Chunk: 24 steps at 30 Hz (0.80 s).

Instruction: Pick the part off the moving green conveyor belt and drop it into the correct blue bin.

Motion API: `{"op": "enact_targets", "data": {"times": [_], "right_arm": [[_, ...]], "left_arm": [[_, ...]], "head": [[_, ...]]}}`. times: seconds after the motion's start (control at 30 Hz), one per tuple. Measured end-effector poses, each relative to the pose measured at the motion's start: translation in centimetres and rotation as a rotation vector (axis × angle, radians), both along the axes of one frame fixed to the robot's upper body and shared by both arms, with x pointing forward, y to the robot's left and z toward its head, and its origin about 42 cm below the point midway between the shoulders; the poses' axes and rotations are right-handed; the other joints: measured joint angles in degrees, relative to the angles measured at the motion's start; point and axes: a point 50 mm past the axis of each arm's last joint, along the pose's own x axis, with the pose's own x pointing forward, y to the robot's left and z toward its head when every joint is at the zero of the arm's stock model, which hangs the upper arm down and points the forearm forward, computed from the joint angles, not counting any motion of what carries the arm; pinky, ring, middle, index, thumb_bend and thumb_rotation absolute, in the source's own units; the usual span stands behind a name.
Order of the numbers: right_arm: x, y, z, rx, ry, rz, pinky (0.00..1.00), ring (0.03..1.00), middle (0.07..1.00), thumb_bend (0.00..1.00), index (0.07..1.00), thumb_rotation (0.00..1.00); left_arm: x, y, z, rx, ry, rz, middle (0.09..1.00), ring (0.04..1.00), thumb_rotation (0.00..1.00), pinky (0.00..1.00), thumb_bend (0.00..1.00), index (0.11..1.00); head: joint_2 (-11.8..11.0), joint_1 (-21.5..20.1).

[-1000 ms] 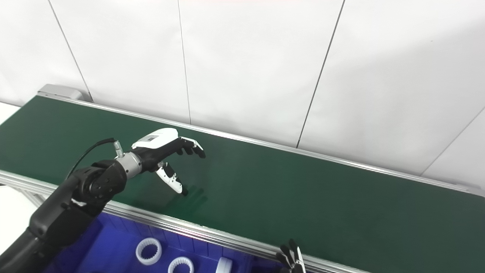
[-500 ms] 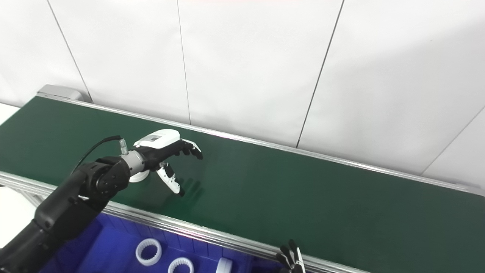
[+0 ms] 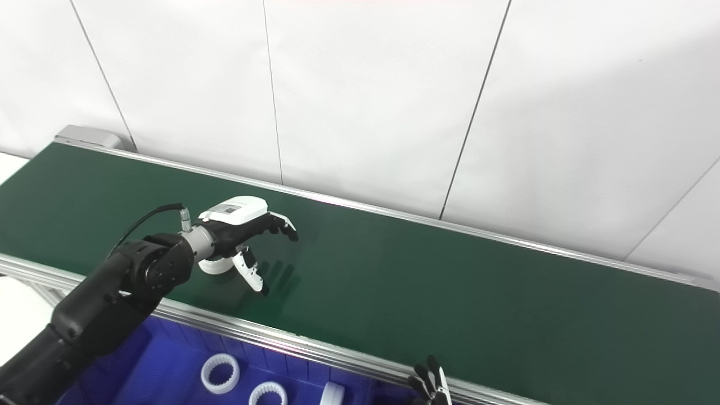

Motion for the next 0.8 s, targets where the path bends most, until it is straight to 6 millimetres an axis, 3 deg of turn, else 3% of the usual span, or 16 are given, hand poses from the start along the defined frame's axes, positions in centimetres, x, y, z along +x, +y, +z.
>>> {"op": "enact_targets", "data": {"times": [0.8], "right_arm": [[-0.2, -0.1, 0.0, 0.004, 0.004, -0.004, 0.8, 0.878, 0.916, 0.21, 0.977, 0.88]], "left_arm": [[0.0, -0.2, -1.9, 0.085, 0.011, -0.041, 0.823, 0.792, 0.0, 0.72, 0.89, 0.738]], "head": [[0.4, -0.4]]}}
